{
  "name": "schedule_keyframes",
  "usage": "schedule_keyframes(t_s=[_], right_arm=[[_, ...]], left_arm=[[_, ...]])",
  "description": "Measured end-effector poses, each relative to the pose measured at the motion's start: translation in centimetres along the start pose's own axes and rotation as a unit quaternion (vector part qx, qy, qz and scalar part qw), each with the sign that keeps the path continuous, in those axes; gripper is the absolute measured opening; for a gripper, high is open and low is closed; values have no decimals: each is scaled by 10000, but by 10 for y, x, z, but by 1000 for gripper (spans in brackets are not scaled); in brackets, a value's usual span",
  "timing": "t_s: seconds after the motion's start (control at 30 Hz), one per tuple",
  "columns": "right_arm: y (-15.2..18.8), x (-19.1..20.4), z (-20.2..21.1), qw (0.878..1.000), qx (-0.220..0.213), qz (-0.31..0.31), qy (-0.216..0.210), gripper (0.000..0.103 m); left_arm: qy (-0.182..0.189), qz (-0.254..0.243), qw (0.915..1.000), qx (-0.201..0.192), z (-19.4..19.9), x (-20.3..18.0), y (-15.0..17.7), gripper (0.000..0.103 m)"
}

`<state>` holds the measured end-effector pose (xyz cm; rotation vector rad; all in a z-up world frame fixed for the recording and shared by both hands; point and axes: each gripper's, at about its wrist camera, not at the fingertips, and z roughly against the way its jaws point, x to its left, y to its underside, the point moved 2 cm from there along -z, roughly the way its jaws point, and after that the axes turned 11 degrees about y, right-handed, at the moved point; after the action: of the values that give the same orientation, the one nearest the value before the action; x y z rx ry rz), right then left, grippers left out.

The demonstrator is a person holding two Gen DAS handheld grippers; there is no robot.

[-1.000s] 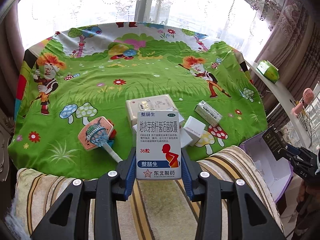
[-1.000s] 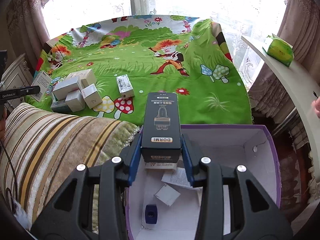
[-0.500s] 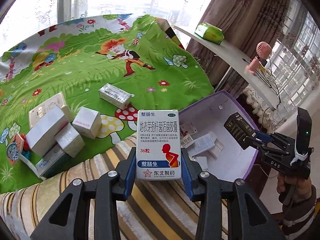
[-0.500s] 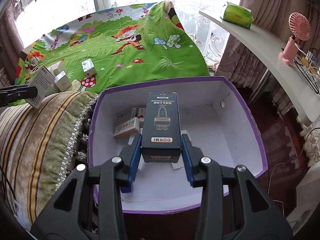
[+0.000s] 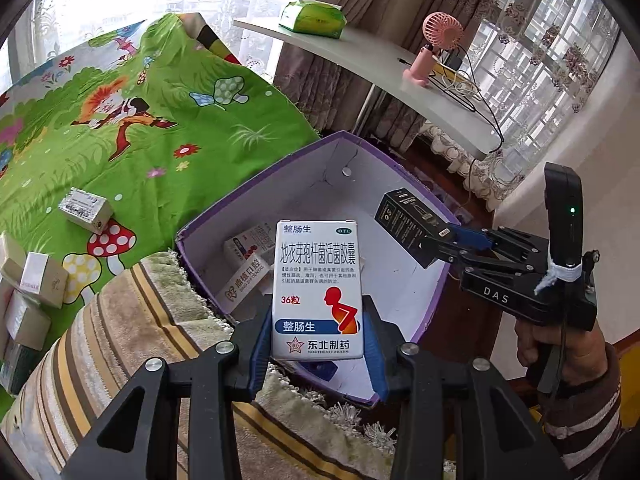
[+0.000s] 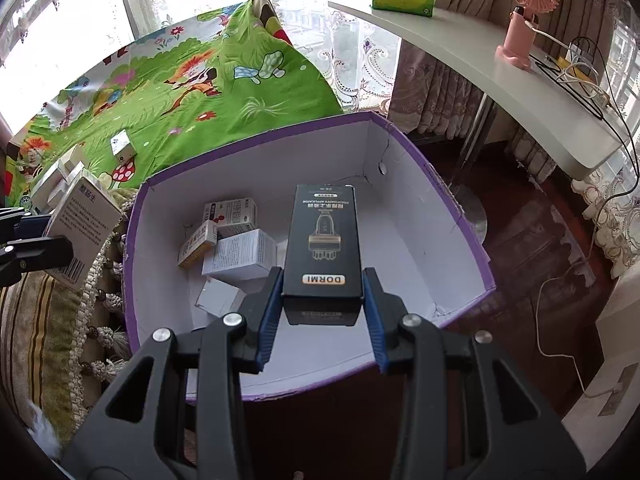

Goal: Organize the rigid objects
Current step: 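Open both tools to drop the two boxes into the purple-rimmed box, then move both open tools back to the remaining items on the bed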

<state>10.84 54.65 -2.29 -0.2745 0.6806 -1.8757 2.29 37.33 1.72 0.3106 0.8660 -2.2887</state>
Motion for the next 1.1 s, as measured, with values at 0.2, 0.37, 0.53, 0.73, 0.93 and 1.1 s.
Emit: schedule_keyframes(t_s=[0.2,0.37,0.53,0.73,0.93,1.1], right_arm=[[1,-8,-1,9999,32,-136,-8,43],[1,-11,-3,9998,77,-201,-25,52],[-1,-9,-2,9998,79,-182,-56,57],[-2,-4,0,9998,88,-144,-97,63],[-5,5,4,9998,46,-45,-189,64],[-8,17,8,9995,-4,14,-302,65]], left_arm=[[245,-17,9995,174,-18,-12,-3,50],[261,194,9994,86,-13,-3,-1,54],[198,244,9995,-9,-6,2,0,54],[84,272,9995,-136,4,9,2,54],[23,448,9986,-295,15,22,4,54],[-76,638,9969,-458,29,38,8,54]])
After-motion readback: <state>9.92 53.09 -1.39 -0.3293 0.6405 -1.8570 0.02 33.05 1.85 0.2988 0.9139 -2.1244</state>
